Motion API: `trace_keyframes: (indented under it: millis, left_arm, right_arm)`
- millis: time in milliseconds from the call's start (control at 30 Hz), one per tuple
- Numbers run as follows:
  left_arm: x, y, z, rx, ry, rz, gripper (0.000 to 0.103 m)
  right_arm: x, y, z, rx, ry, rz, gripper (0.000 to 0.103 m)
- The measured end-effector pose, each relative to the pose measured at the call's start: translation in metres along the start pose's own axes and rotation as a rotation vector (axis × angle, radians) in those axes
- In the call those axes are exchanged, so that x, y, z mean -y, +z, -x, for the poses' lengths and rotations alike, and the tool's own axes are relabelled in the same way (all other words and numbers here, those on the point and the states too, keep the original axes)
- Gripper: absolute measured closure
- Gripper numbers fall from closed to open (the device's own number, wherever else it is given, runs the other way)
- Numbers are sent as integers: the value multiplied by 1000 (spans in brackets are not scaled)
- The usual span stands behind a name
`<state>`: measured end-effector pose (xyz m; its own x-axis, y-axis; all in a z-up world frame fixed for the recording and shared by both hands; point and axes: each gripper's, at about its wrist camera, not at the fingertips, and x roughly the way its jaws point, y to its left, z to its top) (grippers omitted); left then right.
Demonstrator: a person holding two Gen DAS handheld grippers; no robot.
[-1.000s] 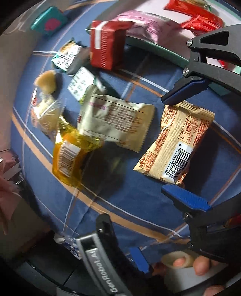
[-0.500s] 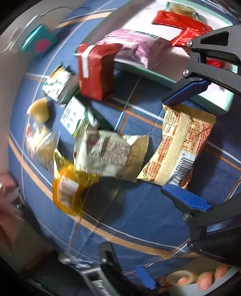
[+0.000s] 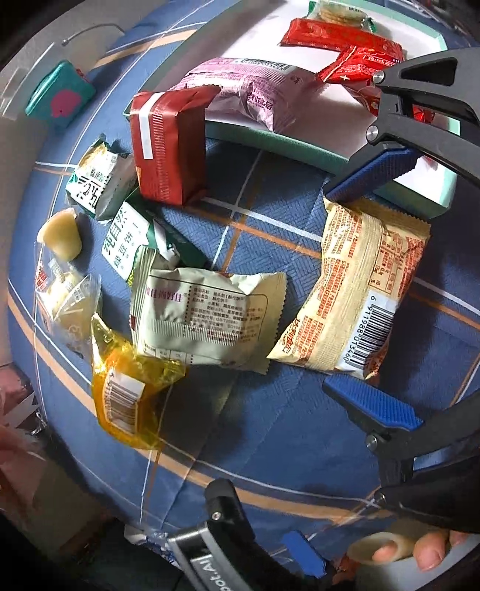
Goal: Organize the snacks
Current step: 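Close the right tool on the cream wafer packet and lift it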
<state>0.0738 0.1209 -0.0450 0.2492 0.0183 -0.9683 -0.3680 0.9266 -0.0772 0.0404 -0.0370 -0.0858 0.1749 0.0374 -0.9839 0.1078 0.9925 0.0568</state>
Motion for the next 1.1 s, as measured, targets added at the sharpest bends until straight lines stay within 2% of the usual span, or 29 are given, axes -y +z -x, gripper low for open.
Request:
trace_keyframes:
  millis: [133, 300, 567, 933, 1100]
  left_arm:
    - [3, 0, -3, -10, -4, -2, 2]
    - [4, 1, -2, -4, -7, 1, 2]
    - [2, 2, 1, 5, -15, 8, 2]
    - [-6, 0, 7, 6, -33, 22, 2]
    - [-7, -1, 5, -3, -38, 24, 2]
  right_arm:
    - [-10, -7, -5, 2, -19, 30, 8]
    - [7, -6, 3, 3, 74, -33, 8]
    - [29, -9, 21, 9, 159, -122, 8]
    - [27, -14, 18, -66, 183, -103, 8]
    - [20, -6, 12, -2, 139, -51, 8]
